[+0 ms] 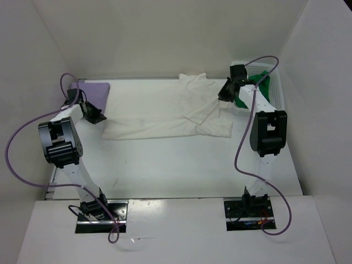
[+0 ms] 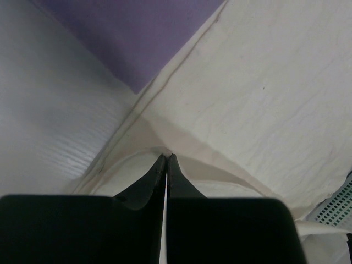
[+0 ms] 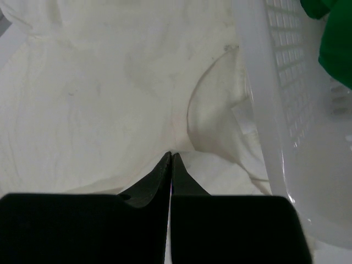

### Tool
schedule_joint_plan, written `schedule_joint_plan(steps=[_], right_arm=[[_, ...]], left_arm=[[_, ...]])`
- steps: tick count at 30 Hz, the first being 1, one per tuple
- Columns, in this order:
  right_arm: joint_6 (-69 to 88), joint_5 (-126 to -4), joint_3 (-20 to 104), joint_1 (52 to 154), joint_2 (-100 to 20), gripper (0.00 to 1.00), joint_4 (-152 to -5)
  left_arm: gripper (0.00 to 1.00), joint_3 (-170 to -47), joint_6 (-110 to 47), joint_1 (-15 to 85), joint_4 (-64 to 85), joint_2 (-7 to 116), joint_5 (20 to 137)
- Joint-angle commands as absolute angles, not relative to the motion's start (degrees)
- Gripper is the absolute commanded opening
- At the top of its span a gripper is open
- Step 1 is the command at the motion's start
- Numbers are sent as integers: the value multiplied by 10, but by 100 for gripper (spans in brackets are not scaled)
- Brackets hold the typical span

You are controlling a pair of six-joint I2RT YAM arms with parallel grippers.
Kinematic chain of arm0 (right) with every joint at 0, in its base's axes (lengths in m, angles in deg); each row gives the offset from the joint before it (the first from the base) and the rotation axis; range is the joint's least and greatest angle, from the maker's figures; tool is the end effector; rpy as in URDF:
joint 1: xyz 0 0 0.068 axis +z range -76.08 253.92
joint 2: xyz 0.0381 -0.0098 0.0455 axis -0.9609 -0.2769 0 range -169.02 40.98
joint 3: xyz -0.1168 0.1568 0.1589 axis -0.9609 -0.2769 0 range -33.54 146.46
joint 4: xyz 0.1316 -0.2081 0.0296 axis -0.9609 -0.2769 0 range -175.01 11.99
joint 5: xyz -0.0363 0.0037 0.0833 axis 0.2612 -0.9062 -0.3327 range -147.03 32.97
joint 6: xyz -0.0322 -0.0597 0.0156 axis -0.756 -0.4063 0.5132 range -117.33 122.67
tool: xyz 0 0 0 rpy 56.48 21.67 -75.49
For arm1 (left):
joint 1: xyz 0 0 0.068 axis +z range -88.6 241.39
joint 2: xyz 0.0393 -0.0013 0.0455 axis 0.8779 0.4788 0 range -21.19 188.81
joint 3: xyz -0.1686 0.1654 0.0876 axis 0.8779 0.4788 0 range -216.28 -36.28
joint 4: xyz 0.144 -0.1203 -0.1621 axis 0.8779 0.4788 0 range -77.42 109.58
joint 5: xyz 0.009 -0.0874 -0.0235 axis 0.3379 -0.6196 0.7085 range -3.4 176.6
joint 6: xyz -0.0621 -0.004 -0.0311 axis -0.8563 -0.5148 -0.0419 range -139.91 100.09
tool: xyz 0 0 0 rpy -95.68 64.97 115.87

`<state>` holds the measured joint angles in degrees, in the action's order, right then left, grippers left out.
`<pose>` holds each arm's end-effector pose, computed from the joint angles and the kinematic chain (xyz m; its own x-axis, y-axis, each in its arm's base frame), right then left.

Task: Fold and stack the t-shirts
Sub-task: Fold the flattened tshirt in 1/3 of the way

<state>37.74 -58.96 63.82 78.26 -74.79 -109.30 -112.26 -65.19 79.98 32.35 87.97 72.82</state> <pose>0.4461 0.0358 0.2163 -0.6783 0.5244 -0.5146 0.3573 0.8475 0.3926 0.3863 0.1156 0.1636 -0.4090 -0.8656 -0.2890 -0.6596 0.4993 -0.5618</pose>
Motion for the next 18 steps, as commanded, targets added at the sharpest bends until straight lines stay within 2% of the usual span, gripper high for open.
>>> schedule_joint_plan(steps=[1, 3, 4, 5, 6, 8, 10, 12, 13, 15, 16, 17, 18], right_arm=[[368, -561, 705, 778, -767, 0, -1067], [368, -566, 725, 778, -792, 0, -1067], [368, -573, 739, 778, -792, 3, -1073], [368, -573, 740, 778, -797, 8, -1066], [368, -578, 740, 778, -792, 22, -1066], [368, -585, 740, 778, -769, 33, -1061], [362, -591, 712, 778, -742, 40, -1060], [362, -586, 681, 778, -682, 40, -1054], [362, -594, 622, 778, -655, 40, -1045], [397, -608, 499, 778, -567, 22, -996], [409, -630, 454, 778, -540, 7, -980], [430, -639, 413, 778, -516, 1, -953], [437, -648, 340, 778, -478, 1, -945]], left_arm=[[1, -1153, -663, 799, 295, 904, 739], [10, -1160, -663, 799, 288, 910, 739], [14, -1167, -668, 799, 288, 910, 739], [19, -1167, -668, 799, 281, 905, 739], [32, -1167, -668, 799, 281, 898, 739], [39, -1172, -663, 806, 288, 889, 726], [45, -1146, -663, 813, 283, 848, 726], [46, -1095, -663, 818, 283, 792, 726], [46, -1071, -658, 818, 278, 772, 726], [44, -1018, -658, 818, 272, 717, 721], [41, -965, -664, 818, 272, 691, 721], [38, -943, -664, 823, 272, 680, 721], [36, -925, -664, 828, 277, 673, 716]])
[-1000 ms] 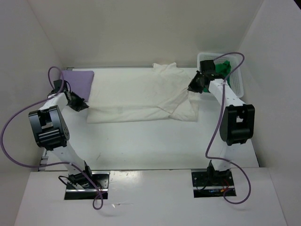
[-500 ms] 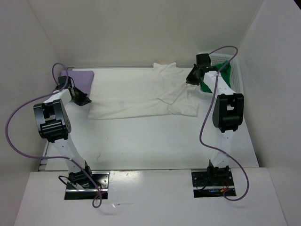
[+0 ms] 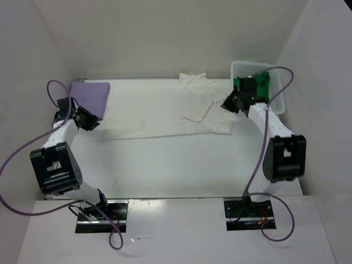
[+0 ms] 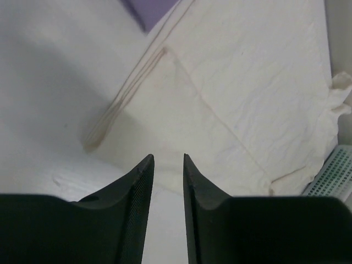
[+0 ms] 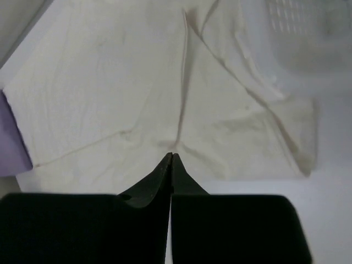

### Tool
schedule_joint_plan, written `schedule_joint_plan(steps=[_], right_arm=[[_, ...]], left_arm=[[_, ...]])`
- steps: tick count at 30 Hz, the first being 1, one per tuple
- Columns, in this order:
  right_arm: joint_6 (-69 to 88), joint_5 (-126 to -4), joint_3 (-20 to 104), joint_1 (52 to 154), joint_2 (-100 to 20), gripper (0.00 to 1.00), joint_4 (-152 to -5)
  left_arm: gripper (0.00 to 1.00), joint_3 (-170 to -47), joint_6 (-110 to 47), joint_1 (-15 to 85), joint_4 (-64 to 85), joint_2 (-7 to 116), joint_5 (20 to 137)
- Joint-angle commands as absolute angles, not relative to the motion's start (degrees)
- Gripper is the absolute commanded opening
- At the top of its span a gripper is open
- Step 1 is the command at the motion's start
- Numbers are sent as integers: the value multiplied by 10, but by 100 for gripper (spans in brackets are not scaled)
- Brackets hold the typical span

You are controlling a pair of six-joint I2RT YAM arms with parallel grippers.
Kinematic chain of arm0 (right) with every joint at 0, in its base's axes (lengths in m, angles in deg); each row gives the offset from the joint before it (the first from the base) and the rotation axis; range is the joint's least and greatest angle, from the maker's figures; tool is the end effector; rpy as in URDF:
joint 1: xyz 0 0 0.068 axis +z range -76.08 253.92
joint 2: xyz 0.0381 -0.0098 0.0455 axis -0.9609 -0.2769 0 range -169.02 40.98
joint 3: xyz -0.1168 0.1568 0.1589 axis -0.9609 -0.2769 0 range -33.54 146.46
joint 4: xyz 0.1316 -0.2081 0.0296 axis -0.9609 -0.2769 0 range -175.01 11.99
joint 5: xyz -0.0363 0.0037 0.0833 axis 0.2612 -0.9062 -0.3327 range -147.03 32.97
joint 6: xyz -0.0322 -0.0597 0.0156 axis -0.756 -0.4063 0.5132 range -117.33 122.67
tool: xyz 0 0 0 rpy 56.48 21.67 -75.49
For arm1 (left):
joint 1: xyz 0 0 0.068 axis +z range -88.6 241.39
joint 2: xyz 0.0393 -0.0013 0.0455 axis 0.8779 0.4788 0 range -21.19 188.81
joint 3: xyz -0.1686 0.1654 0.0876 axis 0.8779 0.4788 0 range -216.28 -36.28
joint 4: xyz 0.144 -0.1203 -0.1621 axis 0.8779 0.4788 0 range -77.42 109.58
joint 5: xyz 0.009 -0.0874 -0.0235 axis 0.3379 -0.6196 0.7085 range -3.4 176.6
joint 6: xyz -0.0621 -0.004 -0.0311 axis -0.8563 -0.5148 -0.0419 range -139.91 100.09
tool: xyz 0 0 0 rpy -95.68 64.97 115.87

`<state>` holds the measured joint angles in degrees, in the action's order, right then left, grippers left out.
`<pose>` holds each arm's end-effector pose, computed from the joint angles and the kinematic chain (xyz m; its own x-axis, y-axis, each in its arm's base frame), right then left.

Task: Fold and stack the t-shirts
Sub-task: Fold the flattened tshirt in 1/3 of the way

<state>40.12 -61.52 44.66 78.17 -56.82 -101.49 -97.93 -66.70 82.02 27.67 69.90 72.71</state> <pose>0.3841 0.0330 0.2437 -0.6203 0.5618 -0.5474 0.3103 0.8167 0.4865 0.3293 0.1094 0.2043 -0.3169 -0.8752 -0.3655 -0.6029 0.4834 -0.6347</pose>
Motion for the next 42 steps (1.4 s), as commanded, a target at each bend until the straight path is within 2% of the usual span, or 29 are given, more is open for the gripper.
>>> schedule_joint_plan(steps=[1, 2, 5, 6, 7, 8, 9, 10, 13, 16, 18, 20, 21, 23, 25, 28, 30, 33, 35, 36, 42], right_arm=[[442, -655, 312, 778, -466, 1, -944], [442, -655, 264, 778, -454, 1, -939], [448, -649, 198, 771, -422, 1, -939], [453, -649, 188, 766, -410, 6, -939], [453, -649, 170, 760, -405, 19, -939], [453, -642, 163, 749, -405, 25, -939], [453, -636, 157, 749, -398, 30, -939], [453, -629, 151, 741, -398, 39, -939], [453, -605, 128, 735, -411, 52, -933], [458, -594, 128, 735, -439, 53, -915], [463, -576, 137, 735, -458, 53, -900], [464, -562, 151, 735, -492, 49, -894], [464, -556, 163, 735, -503, 48, -893], [469, -549, 169, 735, -531, 39, -888], [475, -544, 180, 735, -542, 38, -882], [481, -531, 194, 735, -549, 30, -868], [486, -525, 200, 735, -555, 20, -868], [492, -511, 200, 735, -555, 15, -861], [492, -504, 195, 735, -561, 4, -856], [492, -504, 195, 735, -561, 2, -850], [492, -485, 176, 735, -533, 0, -868]], left_arm=[[34, -910, -657, 839, 277, 673, 710], [31, -887, -652, 839, 277, 667, 710], [31, -874, -652, 854, 277, 693, 682], [31, -874, -652, 854, 277, 704, 677], [31, -874, -652, 854, 277, 724, 672], [32, -874, -652, 854, 277, 731, 672], [34, -868, -657, 859, 268, 738, 667], [38, -868, -657, 859, 258, 749, 666], [42, -868, -664, 859, 242, 771, 666], [40, -875, -675, 859, 229, 792, 660], [33, -882, -676, 859, 223, 802, 660], [26, -888, -676, 859, 223, 809, 660], [18, -888, -676, 859, 223, 815, 660], [13, -888, -676, 859, 223, 820, 660], [5, -895, -676, 859, 223, 820, 660], [0, -907, -676, 859, 223, 825, 660], [0, -907, -676, 854, 223, 825, 667], [0, -918, -670, 848, 223, 830, 673], [0, -918, -670, 848, 223, 830, 679], [0, -918, -670, 843, 229, 830, 687], [0, -918, -653, 842, 248, 817, 700]])
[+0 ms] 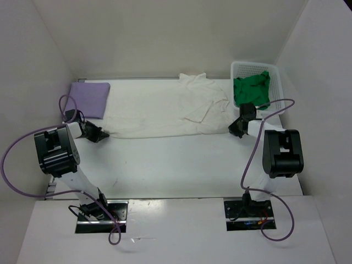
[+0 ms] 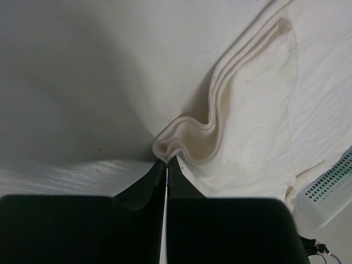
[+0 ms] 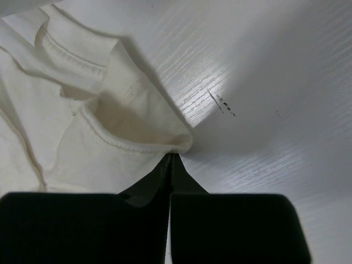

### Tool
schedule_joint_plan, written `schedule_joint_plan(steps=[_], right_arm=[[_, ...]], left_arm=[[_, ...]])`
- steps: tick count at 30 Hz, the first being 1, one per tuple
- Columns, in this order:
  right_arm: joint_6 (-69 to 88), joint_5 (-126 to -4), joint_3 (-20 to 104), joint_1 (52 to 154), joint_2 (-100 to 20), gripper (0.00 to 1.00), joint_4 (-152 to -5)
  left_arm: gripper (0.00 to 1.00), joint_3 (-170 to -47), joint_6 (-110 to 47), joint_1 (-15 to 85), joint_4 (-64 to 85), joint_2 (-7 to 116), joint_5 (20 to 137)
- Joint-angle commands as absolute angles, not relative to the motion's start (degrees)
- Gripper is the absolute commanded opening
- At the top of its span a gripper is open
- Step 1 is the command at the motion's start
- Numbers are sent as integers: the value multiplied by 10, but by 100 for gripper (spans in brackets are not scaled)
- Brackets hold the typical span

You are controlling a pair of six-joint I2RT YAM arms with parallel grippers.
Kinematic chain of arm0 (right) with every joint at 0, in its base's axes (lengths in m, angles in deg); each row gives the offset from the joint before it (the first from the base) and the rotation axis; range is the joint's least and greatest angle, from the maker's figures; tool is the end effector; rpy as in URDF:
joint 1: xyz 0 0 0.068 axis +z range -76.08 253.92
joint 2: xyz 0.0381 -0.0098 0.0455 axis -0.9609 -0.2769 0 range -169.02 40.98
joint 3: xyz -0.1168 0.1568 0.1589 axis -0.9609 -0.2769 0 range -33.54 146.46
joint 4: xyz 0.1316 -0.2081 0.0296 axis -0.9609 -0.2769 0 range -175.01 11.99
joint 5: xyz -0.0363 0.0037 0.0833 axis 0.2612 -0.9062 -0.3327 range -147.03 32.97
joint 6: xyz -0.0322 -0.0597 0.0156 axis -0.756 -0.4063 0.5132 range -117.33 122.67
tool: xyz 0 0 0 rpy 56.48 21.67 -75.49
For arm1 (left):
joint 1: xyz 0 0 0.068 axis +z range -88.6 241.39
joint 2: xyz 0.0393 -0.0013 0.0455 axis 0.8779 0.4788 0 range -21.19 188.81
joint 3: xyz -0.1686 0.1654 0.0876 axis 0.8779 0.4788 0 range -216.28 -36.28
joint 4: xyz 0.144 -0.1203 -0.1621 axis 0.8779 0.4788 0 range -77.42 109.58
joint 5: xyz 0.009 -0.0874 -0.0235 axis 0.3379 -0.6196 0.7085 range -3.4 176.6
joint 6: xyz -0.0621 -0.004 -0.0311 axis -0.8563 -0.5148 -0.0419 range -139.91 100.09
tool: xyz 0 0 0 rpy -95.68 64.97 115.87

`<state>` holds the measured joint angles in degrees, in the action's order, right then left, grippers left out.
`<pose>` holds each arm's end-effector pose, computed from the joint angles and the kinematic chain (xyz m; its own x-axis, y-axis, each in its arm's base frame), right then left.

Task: Fold and stack the t-shirts
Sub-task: Fold the flattened tshirt in 1/3 of the way

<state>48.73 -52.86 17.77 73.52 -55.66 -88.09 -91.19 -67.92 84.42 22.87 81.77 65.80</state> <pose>0.3268 -0.0063 0.1250 -0.5365 0.7219 -0.4371 0.6263 0.6877 0.3672 0.3205 0.1143 0.1103 -0.3798 -0.9163 -0.1266 -0.7121 0.3770 -0.5922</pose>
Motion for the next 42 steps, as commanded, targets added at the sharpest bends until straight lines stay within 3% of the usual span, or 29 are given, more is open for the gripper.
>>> schedule_joint_plan(steps=[1, 14, 15, 17, 20, 23, 29, 34, 38, 42], right_arm=[[492, -485, 165, 728, -519, 0, -875], [515, -568, 40, 672, -295, 0, -953], [515, -569, 40, 679, -295, 3, -940], [486, -604, 46, 679, -319, 19, -891], [450, -621, 134, 700, -407, 35, -891], [422, -616, 172, 723, -456, 44, -880], [408, -614, 211, 728, -549, 47, -880], [426, -584, 223, 728, -585, 42, -901], [438, -544, 209, 728, -577, 0, -901], [444, -538, 182, 704, -551, 0, -921]], left_arm=[[0, -918, -645, 849, 248, 817, 708], [0, -815, -595, 914, 303, 707, 667], [0, -815, -595, 914, 295, 707, 646], [1, -828, -601, 914, 295, 713, 646], [1, -844, -601, 914, 295, 719, 649], [0, -844, -601, 914, 295, 725, 649], [0, -844, -601, 914, 295, 730, 649], [0, -850, -601, 908, 289, 730, 649], [0, -855, -601, 908, 289, 730, 656], [0, -860, -589, 908, 309, 736, 702]])
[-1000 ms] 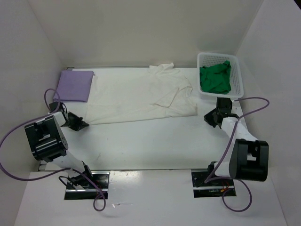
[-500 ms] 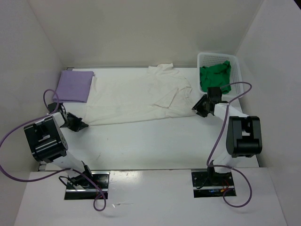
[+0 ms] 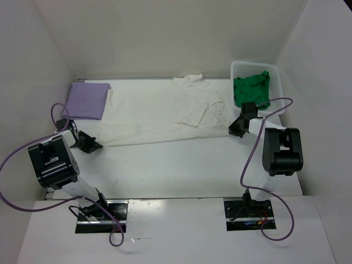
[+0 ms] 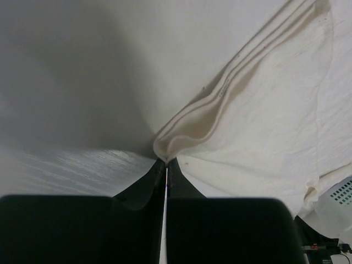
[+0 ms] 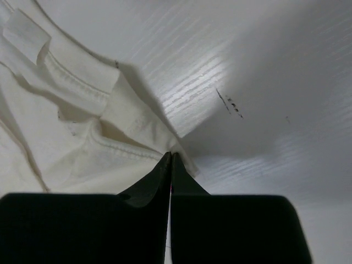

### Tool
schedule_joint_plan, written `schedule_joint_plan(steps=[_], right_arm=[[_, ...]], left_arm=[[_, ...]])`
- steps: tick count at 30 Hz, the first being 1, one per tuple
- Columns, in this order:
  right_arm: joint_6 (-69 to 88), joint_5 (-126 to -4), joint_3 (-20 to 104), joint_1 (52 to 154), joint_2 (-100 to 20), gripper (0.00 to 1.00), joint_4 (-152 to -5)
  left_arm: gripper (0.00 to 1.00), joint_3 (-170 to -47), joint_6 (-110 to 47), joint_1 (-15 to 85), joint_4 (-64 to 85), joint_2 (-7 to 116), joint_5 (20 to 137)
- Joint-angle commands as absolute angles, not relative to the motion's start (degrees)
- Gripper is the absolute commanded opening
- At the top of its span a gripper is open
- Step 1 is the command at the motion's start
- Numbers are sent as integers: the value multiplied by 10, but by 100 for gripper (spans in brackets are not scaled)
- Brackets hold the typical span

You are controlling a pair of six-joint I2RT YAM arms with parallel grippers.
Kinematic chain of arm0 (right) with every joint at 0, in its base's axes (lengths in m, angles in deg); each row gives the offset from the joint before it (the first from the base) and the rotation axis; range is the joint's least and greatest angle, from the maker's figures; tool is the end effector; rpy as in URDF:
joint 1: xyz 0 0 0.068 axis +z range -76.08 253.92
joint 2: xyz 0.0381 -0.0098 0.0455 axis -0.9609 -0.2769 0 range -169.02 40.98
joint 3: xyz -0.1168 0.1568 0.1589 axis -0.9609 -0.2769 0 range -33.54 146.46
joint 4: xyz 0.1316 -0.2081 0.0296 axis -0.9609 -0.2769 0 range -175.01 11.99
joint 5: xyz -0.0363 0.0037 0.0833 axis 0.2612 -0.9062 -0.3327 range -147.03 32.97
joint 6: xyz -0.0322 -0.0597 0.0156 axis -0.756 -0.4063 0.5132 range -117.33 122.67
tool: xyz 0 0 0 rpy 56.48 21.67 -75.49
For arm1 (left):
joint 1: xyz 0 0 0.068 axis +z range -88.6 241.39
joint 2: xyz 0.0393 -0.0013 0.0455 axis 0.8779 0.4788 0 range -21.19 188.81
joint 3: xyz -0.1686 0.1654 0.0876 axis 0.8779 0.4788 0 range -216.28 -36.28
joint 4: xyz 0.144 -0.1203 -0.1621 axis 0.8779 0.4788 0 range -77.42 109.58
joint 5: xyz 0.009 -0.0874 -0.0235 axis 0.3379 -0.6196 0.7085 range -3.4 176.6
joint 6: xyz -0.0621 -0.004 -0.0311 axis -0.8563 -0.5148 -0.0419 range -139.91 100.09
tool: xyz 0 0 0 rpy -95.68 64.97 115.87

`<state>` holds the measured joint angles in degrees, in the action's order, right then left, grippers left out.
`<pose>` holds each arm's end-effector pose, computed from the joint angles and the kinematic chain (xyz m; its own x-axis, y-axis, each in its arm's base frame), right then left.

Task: Fold and stack the t-shirts
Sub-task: Fold the flattened tshirt in 1/3 of the way

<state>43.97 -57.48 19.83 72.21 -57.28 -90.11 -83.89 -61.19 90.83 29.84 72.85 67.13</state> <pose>0.3315 -0.0094 0.1236 -0.6128 0.6786 -0.4050 0.5724 0.7345 0.3645 0.2669 0.1289 0.1154 -0.3659 -0.9206 -0.1360 -0.7666 0.3811 -0.5169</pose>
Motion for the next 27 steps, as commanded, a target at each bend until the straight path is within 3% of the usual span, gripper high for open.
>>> schedule_joint_plan(steps=[1, 10, 17, 18, 19, 21, 23, 27], right_arm=[[436, -544, 174, 690, -551, 0, -939], [454, -583, 117, 647, -406, 0, -1015], [469, -653, 87, 627, -263, 2, -1069], [458, -660, 87, 627, -257, 7, -1064], [452, -668, 87, 636, -257, 22, -1050], [438, -647, 102, 663, -296, 34, -1028], [425, -622, 115, 668, -336, 47, -1012], [417, -636, 143, 668, -423, 57, -958]], left_arm=[[0, -860, -589, 908, 310, 736, 709], [0, -822, -561, 915, 380, 662, 667], [0, -768, -567, 915, 422, 602, 556], [3, -768, -567, 915, 428, 602, 567], [10, -783, -572, 915, 428, 596, 577], [24, -803, -572, 915, 428, 607, 606], [24, -821, -584, 915, 423, 619, 618], [15, -834, -595, 920, 397, 655, 613]])
